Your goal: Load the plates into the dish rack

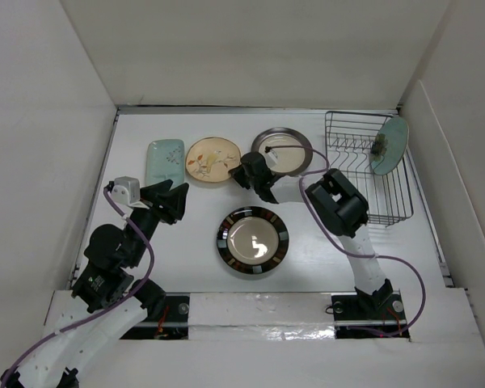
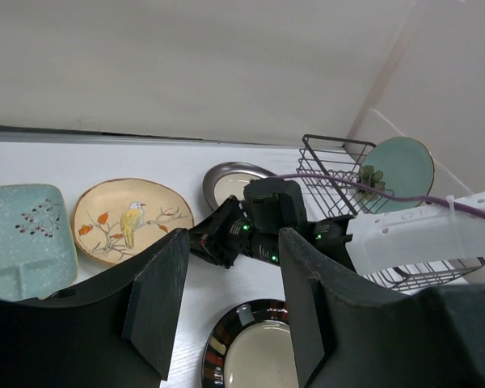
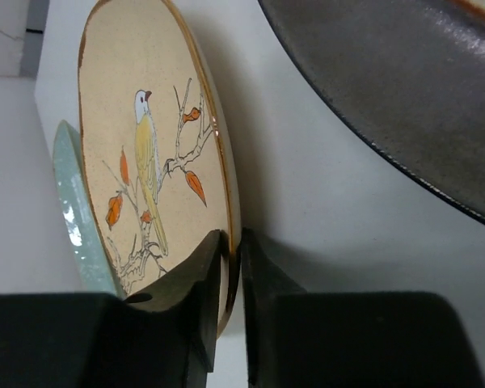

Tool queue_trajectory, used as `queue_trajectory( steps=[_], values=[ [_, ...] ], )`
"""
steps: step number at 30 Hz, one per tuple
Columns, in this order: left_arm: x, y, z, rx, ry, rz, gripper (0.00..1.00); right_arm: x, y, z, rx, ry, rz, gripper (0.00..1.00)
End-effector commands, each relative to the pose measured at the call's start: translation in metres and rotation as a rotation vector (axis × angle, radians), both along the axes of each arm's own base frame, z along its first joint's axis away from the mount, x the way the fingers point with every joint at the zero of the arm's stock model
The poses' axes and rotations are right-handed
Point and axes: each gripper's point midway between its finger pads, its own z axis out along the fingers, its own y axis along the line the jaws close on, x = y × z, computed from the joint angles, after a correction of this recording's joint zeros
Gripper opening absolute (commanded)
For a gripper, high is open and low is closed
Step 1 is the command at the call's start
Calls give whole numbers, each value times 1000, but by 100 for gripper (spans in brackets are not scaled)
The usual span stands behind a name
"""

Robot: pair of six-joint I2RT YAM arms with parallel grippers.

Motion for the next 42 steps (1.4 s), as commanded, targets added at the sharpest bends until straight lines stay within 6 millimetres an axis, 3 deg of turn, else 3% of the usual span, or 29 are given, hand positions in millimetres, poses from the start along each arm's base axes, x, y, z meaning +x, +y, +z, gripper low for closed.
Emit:
queue_trajectory(
  steps=[1,5,10,13,15,16,19,20,21,23,24,25,26,27,28,31,33,34,38,42],
  values=[
    [-4,6,22,-45,-60,15,45,7,1,10,64,-30,-46,12],
    [-2,6,18,-37,-50,17,46,9,-10,31,26,-97,-64,2],
    [-2,7,18,-38,-56,22,46,9,-14,82,-24,-233,-73,0],
    [-1,6,18,-33,-50,20,46,6,-14,129,-71,-363,-60,0],
    [-1,6,17,-33,-53,22,46,3,-16,173,-51,-484,-39,0],
    [0,6,16,-30,-51,24,46,-1,-13,183,-52,-517,-8,0],
    [0,4,16,-24,-44,16,46,-5,-29,232,-25,-615,21,0],
    [0,4,17,-25,-49,13,47,-6,-45,233,-72,-637,11,0],
    [0,4,17,-25,-49,13,47,-17,-58,266,-63,-692,-10,0],
    [-1,4,16,-26,-49,10,47,-18,-92,277,-173,-723,-54,0],
    [-3,2,18,-27,-54,-5,47,-14,-116,281,-223,-716,-88,0],
    [-7,1,22,-35,-66,-20,47,-21,-153,297,-287,-736,-140,0],
    [-8,2,24,-37,-71,-20,47,-29,-164,319,-299,-775,-171,0],
    [-9,1,25,-41,-77,-31,47,-29,-194,312,-376,-733,-218,0],
    [-10,1,25,-40,-79,-34,48,-41,-221,335,-399,-753,-277,0],
    [-16,-2,30,-45,-90,-66,49,-44,-293,347,-582,-695,-393,0],
    [-21,-5,34,-54,-113,-94,50,-51,-329,353,-713,-640,-453,0],
    [-22,-6,35,-56,-115,-101,50,-52,-351,368,-758,-633,-513,0],
    [-28,-6,40,-55,-127,-123,51,-61,-419,389,-977,-552,-681,0],
    [-35,1,46,-77,-155,-110,51,-60,-467,395,-1126,-485,-734,0]
  ],
)
